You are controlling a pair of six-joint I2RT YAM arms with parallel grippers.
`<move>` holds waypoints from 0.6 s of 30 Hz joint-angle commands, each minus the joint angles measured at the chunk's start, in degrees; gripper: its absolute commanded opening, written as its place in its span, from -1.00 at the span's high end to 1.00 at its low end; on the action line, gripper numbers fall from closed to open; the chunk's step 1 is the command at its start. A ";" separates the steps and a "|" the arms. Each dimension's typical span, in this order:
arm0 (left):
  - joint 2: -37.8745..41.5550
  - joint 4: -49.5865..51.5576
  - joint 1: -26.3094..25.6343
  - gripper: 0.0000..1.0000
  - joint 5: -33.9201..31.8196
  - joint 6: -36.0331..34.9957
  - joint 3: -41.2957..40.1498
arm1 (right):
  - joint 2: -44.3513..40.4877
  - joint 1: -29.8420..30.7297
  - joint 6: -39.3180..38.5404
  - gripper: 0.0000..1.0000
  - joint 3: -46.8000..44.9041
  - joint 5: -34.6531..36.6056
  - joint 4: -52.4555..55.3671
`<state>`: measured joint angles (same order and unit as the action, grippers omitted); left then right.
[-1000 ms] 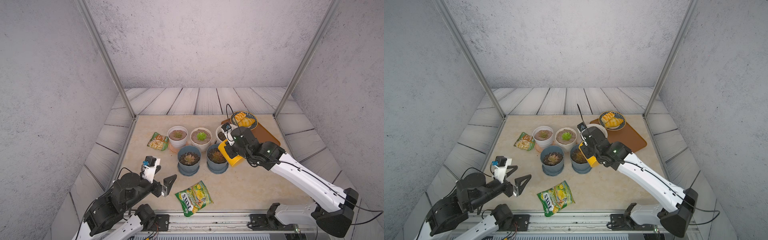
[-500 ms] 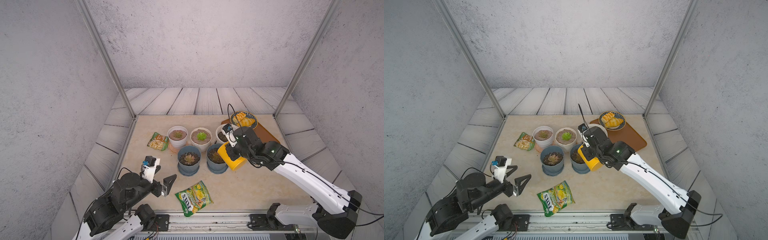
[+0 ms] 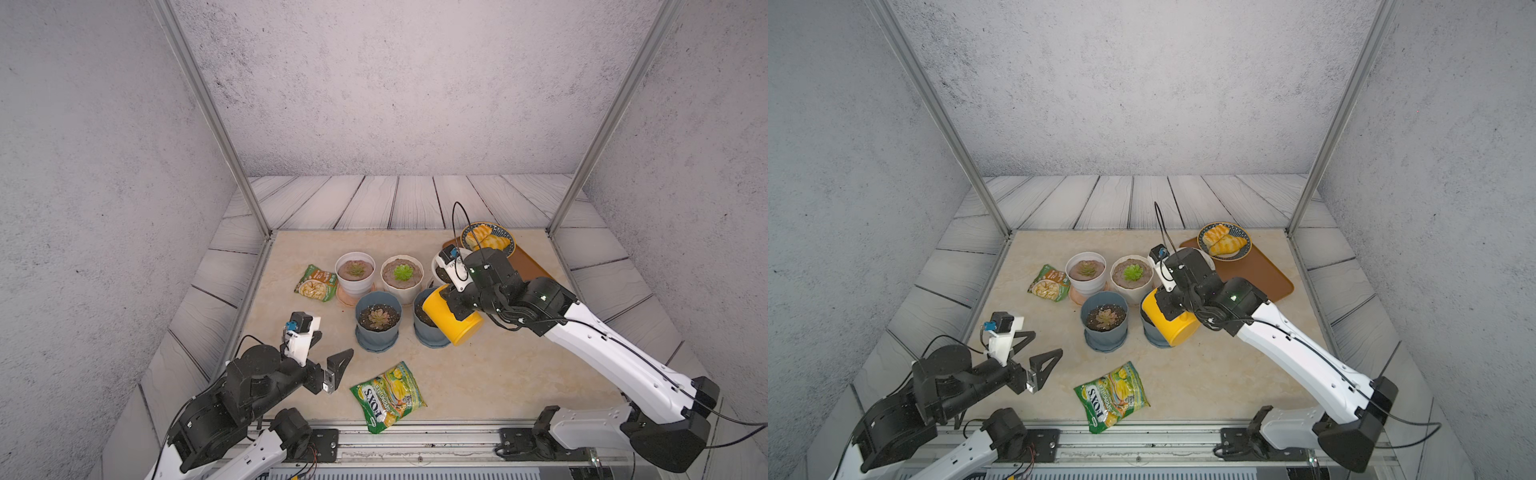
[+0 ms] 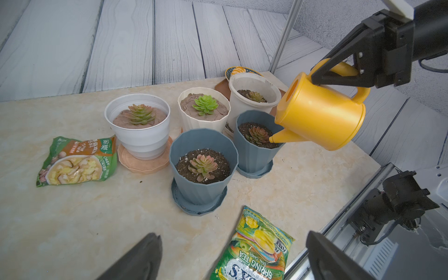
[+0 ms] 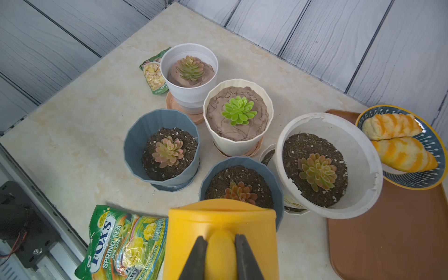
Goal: Water the succulent around the soil edge
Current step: Water the soil of the potted plant with water.
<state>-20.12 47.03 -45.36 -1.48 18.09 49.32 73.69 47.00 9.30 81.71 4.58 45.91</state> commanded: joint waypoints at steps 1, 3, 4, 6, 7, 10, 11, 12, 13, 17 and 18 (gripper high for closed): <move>0.44 -0.41 0.54 -0.97 0.77 0.11 -0.53 | 0.75 -0.16 1.59 1.00 1.26 -2.64 -3.50; 0.54 -0.36 0.56 -0.97 0.86 0.11 -0.53 | 1.14 -0.16 1.86 1.00 1.09 -2.41 -4.58; 0.66 -0.41 0.54 -0.97 0.86 0.11 -0.58 | 1.34 -0.16 1.95 1.00 1.00 -2.26 -5.13; 0.83 -0.45 0.54 -0.97 0.86 0.11 -0.54 | 1.62 -0.15 2.10 1.00 0.67 -1.78 -6.40; 0.89 -0.38 0.54 -0.97 0.86 0.11 -0.54 | 1.72 -0.16 2.21 1.00 0.43 -1.42 -7.27; 0.96 -0.30 0.58 -0.97 0.94 0.11 -0.58 | 2.39 -0.16 2.30 1.00 0.03 -0.13 -9.52; 0.96 -0.35 0.54 -0.97 0.95 0.11 -0.54 | 2.74 -0.16 2.22 1.00 0.03 0.52 -10.14; 0.95 -0.36 0.54 -0.97 0.95 0.11 -0.54 | 3.19 -0.16 2.15 1.00 0.07 0.96 -10.58; 1.03 -0.38 0.61 -0.97 0.95 0.11 -0.54 | 3.66 -0.16 2.00 1.00 0.16 1.48 -11.19; 1.11 -0.40 0.54 -0.97 0.95 0.11 -0.54 | 5.69 -0.16 1.51 1.00 0.73 3.59 -12.78; 1.13 -0.37 0.54 -0.97 0.95 0.11 -0.54 | 5.93 -0.16 1.42 1.00 0.65 4.20 -13.22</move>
<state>-19.79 47.03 -45.32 -0.75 18.09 49.32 78.28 47.00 10.72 81.67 5.96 35.97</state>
